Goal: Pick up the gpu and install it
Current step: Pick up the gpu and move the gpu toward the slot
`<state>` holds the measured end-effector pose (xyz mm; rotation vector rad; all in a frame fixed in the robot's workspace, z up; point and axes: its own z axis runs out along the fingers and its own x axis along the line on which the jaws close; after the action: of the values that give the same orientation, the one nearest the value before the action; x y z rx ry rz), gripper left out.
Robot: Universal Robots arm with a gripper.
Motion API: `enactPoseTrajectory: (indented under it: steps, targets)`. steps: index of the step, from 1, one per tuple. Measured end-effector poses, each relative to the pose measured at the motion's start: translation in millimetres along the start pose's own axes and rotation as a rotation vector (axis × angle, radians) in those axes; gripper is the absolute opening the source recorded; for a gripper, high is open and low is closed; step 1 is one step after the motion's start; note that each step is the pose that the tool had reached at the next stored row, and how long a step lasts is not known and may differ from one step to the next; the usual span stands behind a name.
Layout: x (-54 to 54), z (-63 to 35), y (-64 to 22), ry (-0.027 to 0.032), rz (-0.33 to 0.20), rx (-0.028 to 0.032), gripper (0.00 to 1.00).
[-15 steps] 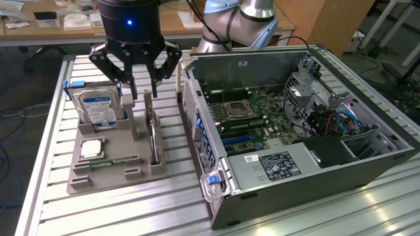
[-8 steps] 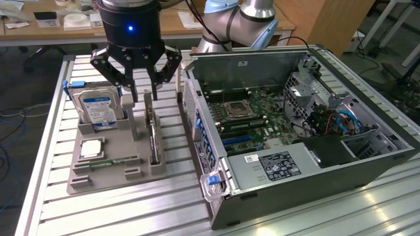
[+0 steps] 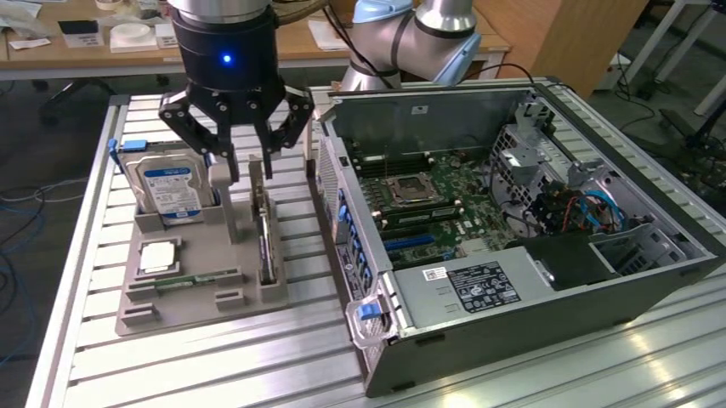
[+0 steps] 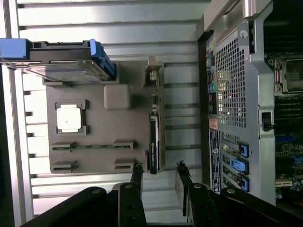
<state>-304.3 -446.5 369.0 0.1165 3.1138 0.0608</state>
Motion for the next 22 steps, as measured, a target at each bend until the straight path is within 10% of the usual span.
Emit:
enactPoseTrajectory:
  steps: [22]
  targets:
    - [0.3, 15.5, -0.6, -0.0019, 0.000, -0.0003, 0.42]
